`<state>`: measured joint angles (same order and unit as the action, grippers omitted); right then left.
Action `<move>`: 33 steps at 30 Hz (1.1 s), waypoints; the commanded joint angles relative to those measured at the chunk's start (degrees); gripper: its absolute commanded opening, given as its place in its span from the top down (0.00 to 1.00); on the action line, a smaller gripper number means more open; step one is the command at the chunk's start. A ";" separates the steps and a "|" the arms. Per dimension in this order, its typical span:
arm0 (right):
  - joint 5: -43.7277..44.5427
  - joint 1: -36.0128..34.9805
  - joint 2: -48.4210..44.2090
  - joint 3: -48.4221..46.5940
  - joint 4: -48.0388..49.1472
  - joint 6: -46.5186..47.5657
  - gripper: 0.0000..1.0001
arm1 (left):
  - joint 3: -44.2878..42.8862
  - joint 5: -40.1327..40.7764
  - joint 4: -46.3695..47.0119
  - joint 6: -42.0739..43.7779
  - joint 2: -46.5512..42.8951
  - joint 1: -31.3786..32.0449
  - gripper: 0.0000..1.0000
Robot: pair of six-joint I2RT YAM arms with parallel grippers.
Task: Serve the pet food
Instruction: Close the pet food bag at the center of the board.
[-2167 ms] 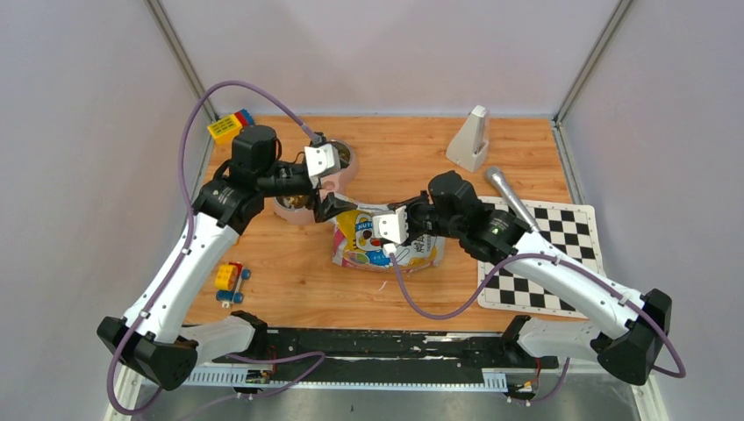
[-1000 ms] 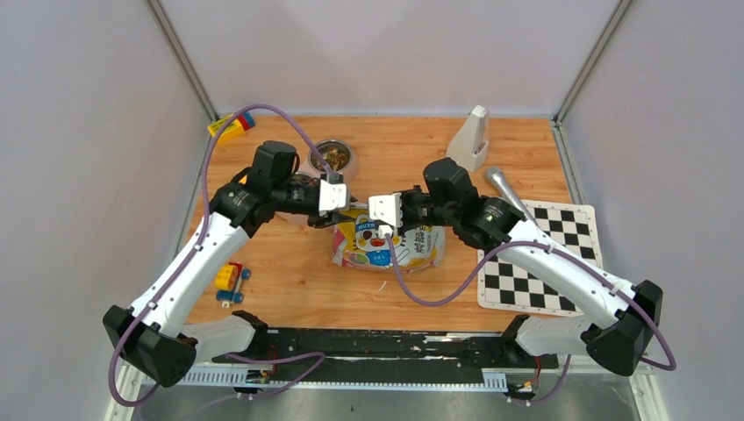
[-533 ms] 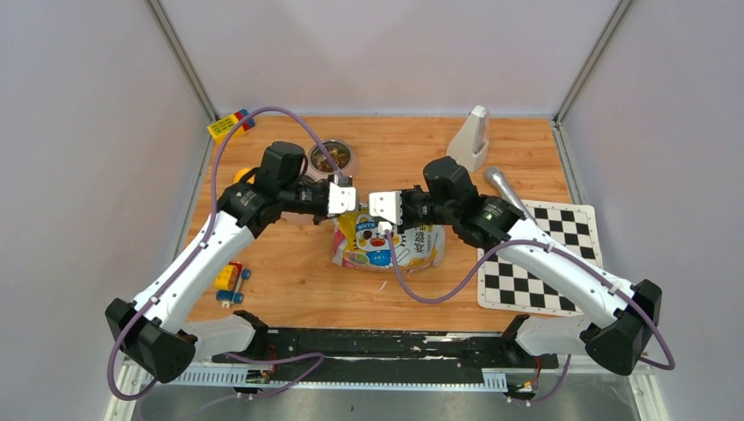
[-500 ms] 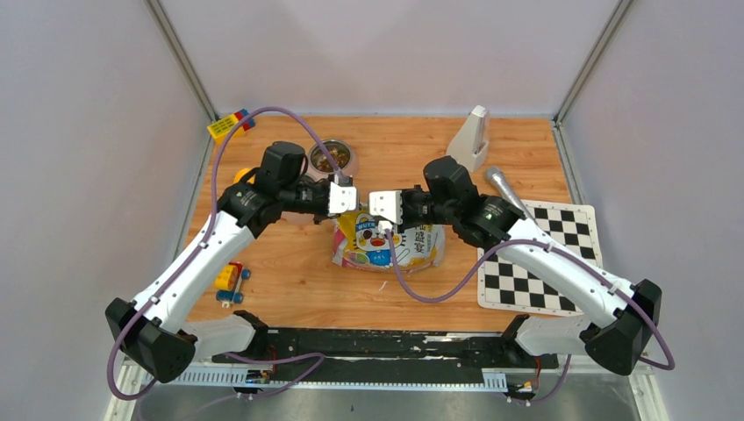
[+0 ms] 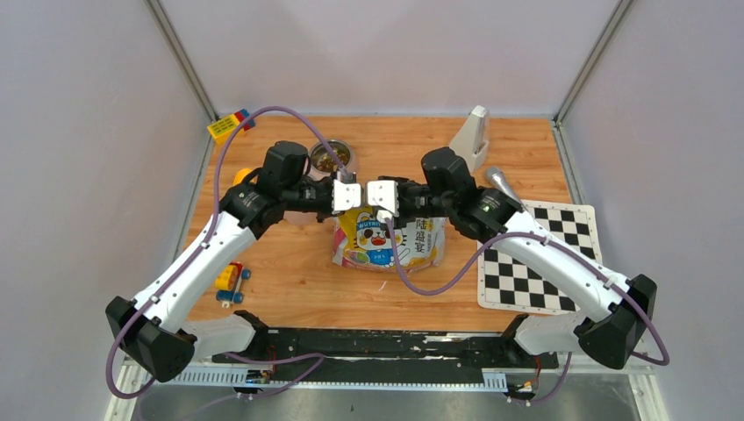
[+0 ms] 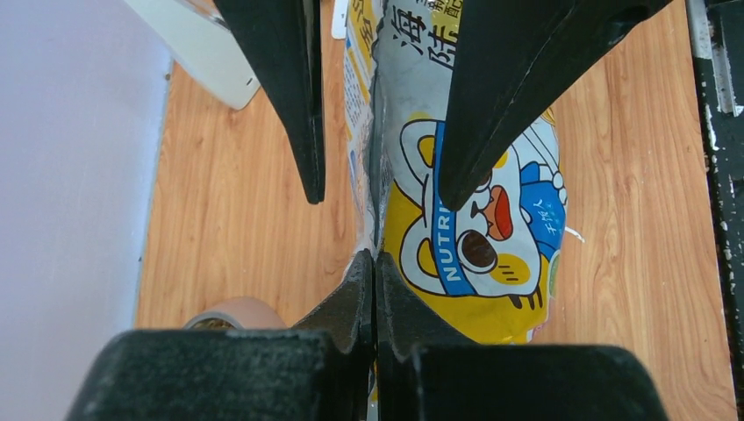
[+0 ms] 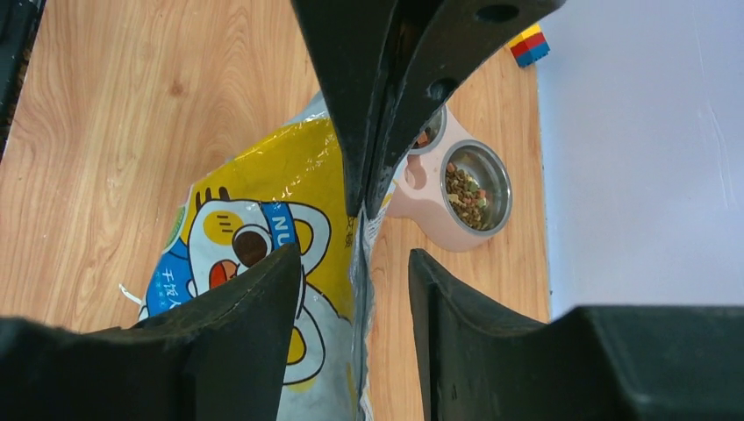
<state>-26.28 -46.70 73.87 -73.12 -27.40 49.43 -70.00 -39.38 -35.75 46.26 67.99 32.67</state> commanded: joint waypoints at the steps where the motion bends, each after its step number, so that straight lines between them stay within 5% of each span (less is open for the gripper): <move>1: -3.76 -0.17 1.82 -3.26 0.31 -2.72 0.53 | -1.36 -2.12 -1.09 -1.41 0.25 0.56 1.00; 6: -3.68 -0.15 3.60 -3.28 0.69 -3.03 0.70 | -1.29 -3.15 -1.60 -0.76 -0.21 0.58 1.00; 9: -3.28 -0.15 3.59 -3.02 0.83 -3.02 0.99 | -1.22 -3.27 -1.54 -0.82 -0.39 0.56 1.00; 17: -0.53 1.09 0.50 -0.41 0.89 -1.47 1.00 | -0.71 -1.46 -0.11 -2.52 -0.74 -0.04 1.00; 18: -0.26 1.17 0.16 0.03 0.87 -1.44 0.97 | -0.68 -1.52 -0.05 -2.59 -0.79 -0.13 1.00; 21: 0.00 1.32 -0.80 1.51 1.17 -1.07 0.63 | -0.90 -2.13 -0.04 -2.87 -0.72 -0.40 1.00; 23: 0.04 1.31 -1.15 2.51 1.64 -0.85 0.60 | -1.24 -2.46 -0.23 -3.00 -0.57 -0.41 1.00; 29: 0.51 1.35 -2.30 4.11 2.96 0.00 0.71 | -1.51 -2.51 -0.72 -3.04 -0.49 -0.57 1.00; 33: 1.83 1.32 -2.67 4.22 3.03 1.13 0.99 | -1.16 -2.46 -0.34 -3.23 -0.63 -0.67 1.00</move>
<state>-25.45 -45.54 73.56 -68.93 -26.17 49.47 -70.02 -40.91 -36.18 44.18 67.88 32.16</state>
